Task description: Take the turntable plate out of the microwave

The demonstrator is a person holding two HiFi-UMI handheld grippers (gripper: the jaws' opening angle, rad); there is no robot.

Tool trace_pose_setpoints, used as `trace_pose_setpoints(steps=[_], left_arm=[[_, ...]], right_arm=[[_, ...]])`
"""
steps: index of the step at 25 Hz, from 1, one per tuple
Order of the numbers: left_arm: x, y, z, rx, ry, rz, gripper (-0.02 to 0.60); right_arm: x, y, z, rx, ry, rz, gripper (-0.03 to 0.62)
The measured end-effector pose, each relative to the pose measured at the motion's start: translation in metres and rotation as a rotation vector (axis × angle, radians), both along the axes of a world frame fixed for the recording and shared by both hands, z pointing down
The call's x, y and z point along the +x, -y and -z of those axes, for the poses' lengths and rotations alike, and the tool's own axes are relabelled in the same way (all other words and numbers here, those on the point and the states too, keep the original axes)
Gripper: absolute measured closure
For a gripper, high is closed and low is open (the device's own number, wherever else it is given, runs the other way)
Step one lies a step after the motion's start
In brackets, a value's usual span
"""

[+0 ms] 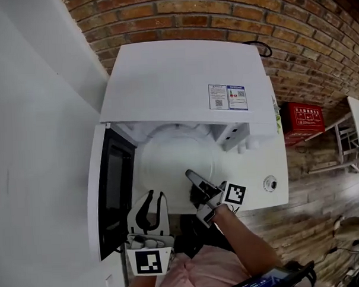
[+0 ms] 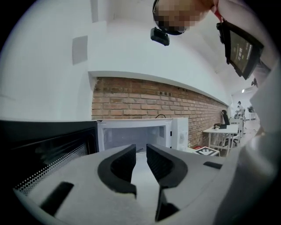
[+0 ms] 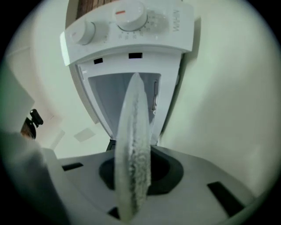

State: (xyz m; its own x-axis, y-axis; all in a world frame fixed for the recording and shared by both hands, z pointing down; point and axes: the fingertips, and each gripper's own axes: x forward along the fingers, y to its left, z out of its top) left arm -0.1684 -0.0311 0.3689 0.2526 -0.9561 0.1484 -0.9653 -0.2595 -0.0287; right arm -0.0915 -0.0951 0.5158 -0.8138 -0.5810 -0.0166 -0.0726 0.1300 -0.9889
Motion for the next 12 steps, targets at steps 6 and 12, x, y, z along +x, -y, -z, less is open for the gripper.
trace_pose_setpoints(steps=[6,12], left_arm=[[0.007,-0.027,0.0,0.006,-0.012,-0.048,0.499],[0.025,-0.028,0.007,0.086,0.008,-0.074,0.499]], right_arm=[[0.025,-0.035,0.011,0.012,0.006,-0.064,0.562],[0.063,-0.059,0.013,0.032,0.003,-0.085,0.563]])
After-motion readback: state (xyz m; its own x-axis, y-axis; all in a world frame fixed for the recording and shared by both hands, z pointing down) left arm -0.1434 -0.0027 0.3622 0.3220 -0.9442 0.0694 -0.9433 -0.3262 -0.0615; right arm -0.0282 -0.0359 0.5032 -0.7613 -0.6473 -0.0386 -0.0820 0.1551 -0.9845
